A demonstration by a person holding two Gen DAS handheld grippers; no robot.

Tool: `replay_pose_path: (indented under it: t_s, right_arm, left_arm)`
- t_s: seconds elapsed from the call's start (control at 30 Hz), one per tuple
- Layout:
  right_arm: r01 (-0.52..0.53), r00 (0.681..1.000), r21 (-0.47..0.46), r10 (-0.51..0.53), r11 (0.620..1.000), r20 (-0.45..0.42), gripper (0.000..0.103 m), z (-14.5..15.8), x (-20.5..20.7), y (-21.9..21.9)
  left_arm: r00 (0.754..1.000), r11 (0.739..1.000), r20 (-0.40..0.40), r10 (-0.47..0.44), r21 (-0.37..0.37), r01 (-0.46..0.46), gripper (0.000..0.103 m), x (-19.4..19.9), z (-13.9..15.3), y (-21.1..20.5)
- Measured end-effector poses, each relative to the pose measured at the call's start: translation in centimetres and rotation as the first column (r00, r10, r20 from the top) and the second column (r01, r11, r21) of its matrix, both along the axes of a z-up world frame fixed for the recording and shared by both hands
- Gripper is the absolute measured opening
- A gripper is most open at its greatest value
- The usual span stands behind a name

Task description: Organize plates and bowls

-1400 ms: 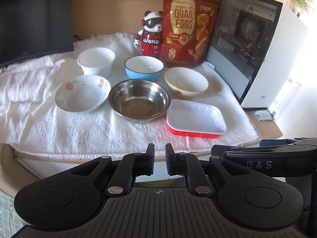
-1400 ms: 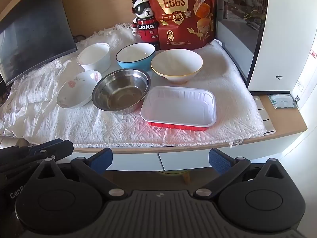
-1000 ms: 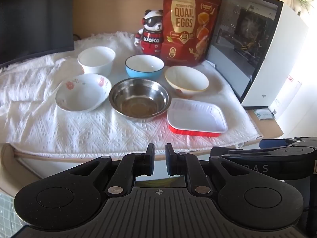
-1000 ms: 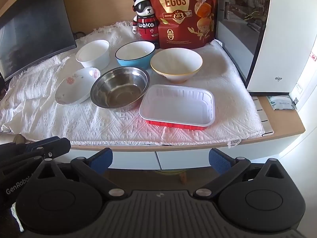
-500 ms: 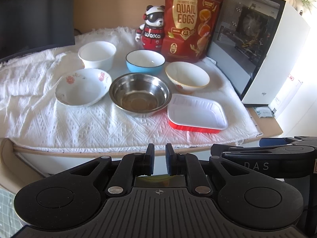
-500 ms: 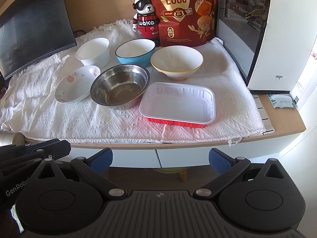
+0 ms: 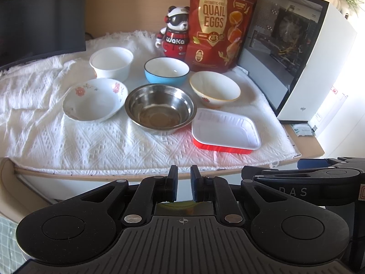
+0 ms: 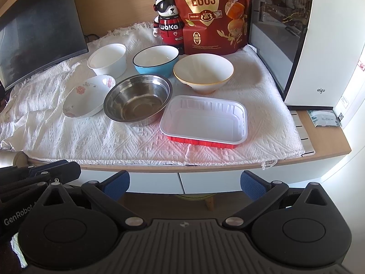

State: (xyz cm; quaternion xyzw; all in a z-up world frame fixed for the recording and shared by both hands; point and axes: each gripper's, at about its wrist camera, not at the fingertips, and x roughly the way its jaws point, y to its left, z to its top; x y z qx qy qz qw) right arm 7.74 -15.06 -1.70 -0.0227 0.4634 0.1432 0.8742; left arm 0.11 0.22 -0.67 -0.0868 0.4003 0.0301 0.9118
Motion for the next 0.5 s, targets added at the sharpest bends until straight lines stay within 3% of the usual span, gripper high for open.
replay_pose_path:
  t_s: [0.5]
  right_arm:
    - [-0.001,1.000,-0.002,0.001,1.000,-0.001,0.103,0.00,0.03,0.00]
  left_arm:
    - [1.000,1.000,-0.004,-0.001,-0.002,0.001,0.014,-0.02,-0.19,-0.32]
